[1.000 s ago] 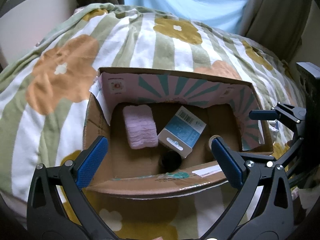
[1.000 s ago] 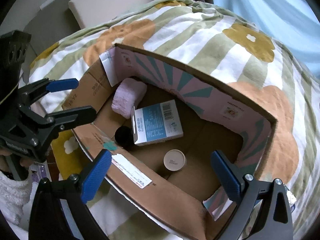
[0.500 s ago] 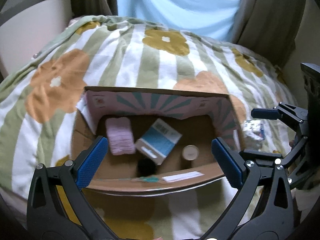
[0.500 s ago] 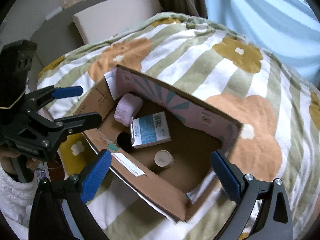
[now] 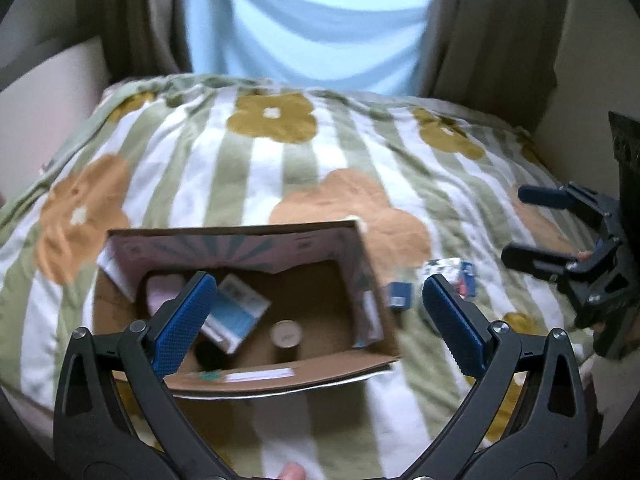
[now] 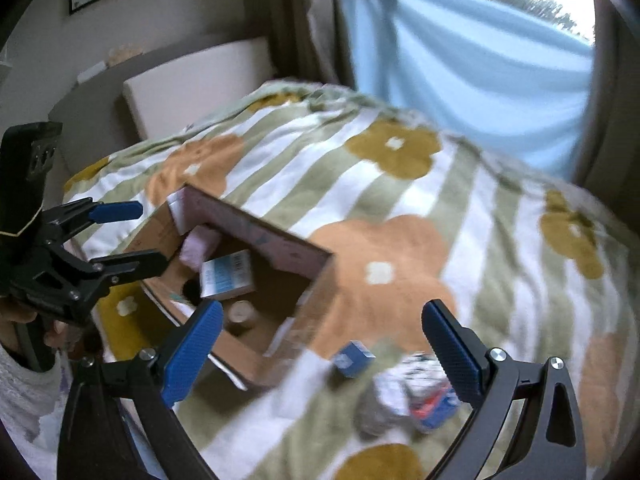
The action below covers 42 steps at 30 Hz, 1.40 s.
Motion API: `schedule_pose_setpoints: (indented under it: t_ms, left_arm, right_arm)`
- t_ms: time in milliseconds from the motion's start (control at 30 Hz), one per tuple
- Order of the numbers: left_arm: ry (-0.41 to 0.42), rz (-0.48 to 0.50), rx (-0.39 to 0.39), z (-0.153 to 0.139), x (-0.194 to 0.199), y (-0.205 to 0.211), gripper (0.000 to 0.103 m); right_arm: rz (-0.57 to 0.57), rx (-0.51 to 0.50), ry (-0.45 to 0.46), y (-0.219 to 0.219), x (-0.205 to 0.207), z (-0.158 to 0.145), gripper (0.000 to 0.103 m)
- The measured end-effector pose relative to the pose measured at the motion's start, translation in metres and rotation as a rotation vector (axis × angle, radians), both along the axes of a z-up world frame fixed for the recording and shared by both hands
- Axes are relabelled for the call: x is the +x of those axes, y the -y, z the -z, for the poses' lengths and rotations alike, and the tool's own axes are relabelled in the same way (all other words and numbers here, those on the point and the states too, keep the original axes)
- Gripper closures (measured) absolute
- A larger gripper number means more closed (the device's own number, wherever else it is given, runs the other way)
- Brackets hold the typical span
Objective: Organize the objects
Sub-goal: 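Move both tools to the items on the bed and lower them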
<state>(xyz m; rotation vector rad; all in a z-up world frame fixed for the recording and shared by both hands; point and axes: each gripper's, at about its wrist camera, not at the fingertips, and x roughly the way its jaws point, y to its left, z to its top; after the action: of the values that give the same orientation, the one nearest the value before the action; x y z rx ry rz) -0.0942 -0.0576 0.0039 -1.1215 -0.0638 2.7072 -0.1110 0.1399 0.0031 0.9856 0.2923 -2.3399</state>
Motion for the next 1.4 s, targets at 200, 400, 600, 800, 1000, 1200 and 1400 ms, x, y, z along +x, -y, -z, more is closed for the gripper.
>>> schedule_pose_setpoints:
  t_ms: [200, 400, 600, 800, 1000, 1200, 1400]
  left_arm:
    - [-0.019, 0.048, -0.017, 0.003, 0.013, -0.061, 0.0]
    - [-0.009, 0.111, -0.001, 0.023, 0.032, -0.123, 0.0]
    - [0.023, 0.14, 0.018, 0.055, 0.042, -0.162, 0.0]
    - [0.059, 0.179, 0.021, 0.093, 0.04, -0.193, 0.0]
    - [0.112, 0.14, 0.059, 0.129, 0.021, -0.203, 0.0]
    - [0.138, 0.095, 0.067, 0.16, -0.002, -0.202, 0.002]
    - [0.172, 0.058, 0.087, 0.184, -0.024, -0.2, 0.01]
  right_arm:
    - [0.03, -0.032, -0.068, -0.057, 0.011, -0.009, 0.004]
    - [0.024, -0.012, -0.071, -0.107, 0.015, 0.006, 0.004]
    - [-0.052, 0.06, -0.065, -0.145, 0.02, 0.034, 0.004]
    - [-0.134, 0.103, -0.054, -0.165, 0.021, 0.071, 0.004]
    - [-0.219, 0.112, -0.02, -0.172, 0.004, 0.114, 0.004]
    - [-0.332, 0.162, -0.021, -0.161, -0.013, 0.154, 0.004]
    - [-0.376, 0.177, -0.005, -0.151, -0.029, 0.181, 0.004]
